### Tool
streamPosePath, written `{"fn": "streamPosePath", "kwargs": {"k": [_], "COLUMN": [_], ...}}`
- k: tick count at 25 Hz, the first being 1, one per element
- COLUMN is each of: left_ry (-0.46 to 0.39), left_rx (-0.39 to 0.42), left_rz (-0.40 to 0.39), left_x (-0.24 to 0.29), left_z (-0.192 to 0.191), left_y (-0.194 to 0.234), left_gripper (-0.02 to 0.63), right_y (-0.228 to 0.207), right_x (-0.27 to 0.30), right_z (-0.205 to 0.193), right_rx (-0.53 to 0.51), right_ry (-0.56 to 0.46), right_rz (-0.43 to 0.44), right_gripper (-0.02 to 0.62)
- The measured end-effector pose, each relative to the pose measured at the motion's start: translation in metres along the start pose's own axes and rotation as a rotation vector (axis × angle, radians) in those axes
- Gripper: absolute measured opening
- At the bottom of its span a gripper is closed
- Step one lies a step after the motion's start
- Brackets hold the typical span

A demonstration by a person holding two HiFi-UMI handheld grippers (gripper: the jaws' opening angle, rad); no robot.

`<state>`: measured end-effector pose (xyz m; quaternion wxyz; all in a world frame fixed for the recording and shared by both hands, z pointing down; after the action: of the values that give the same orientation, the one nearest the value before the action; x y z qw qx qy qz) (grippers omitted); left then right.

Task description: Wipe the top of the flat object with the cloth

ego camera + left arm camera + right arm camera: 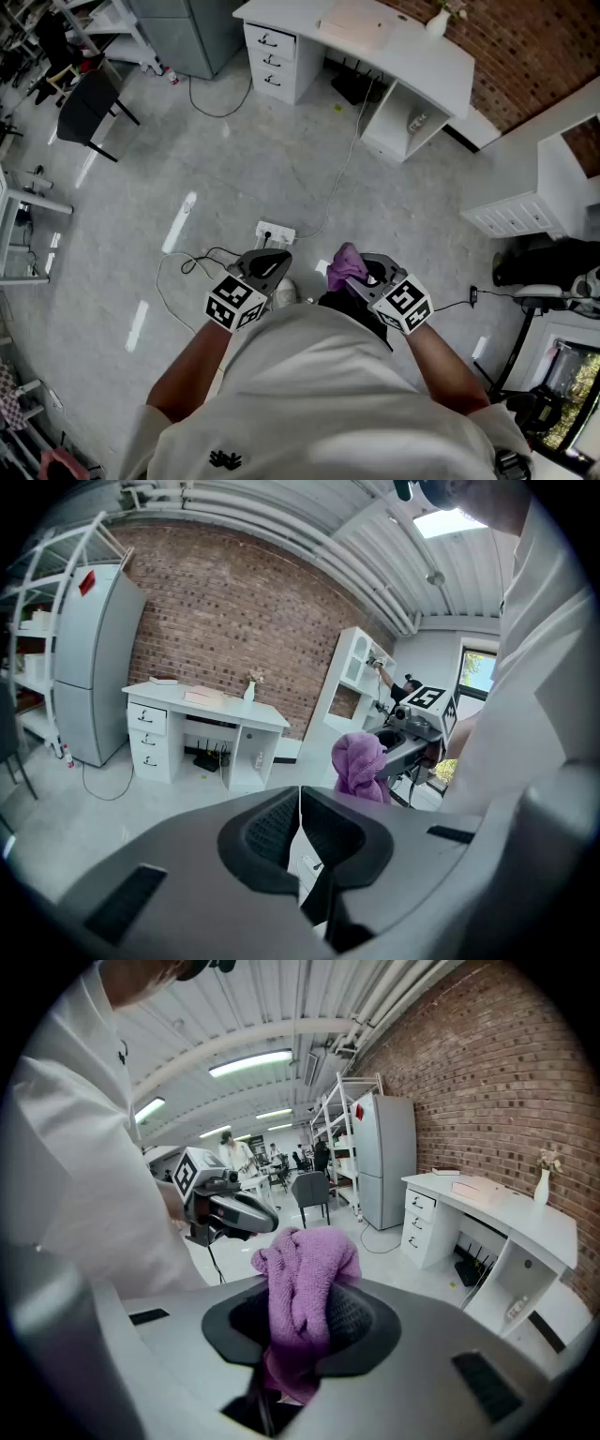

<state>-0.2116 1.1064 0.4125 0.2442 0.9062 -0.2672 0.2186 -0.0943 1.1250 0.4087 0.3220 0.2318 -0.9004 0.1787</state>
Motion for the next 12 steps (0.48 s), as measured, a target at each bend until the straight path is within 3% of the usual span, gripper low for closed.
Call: {"fn": "streamPosePath", "kwargs": {"k": [6, 12], "left_ry": [0.033, 0.026], "left_rx": [-0.021, 0.000], "left_rz": [0.015, 0.056], "left_x": [0.019, 0.085], "left_z": [-0.009, 0.039], "left_y": [0.032, 0.056], "left_gripper": [0.026, 0.026], "right_y": [-0.024, -0.110], "right_x": [0.020, 0.023], "right_z": [-0.001, -0.010], "right_rx": [0.011, 0.012], "right_ry": [0.007, 0.016], "right_rz": [0.011, 0.039], "right_gripper": [0.115, 0.115]}}
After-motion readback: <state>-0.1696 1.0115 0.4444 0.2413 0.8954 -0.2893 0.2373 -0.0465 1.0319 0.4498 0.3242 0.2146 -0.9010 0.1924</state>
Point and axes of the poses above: the fingertips, and each gripper's own axes: x forward along the fingers, y to its left, z out of its top, the point moved 1 cm from there along -x, backward along the fingers, and after that the axes turned 6 degrees about y, right-handed, at the moved point
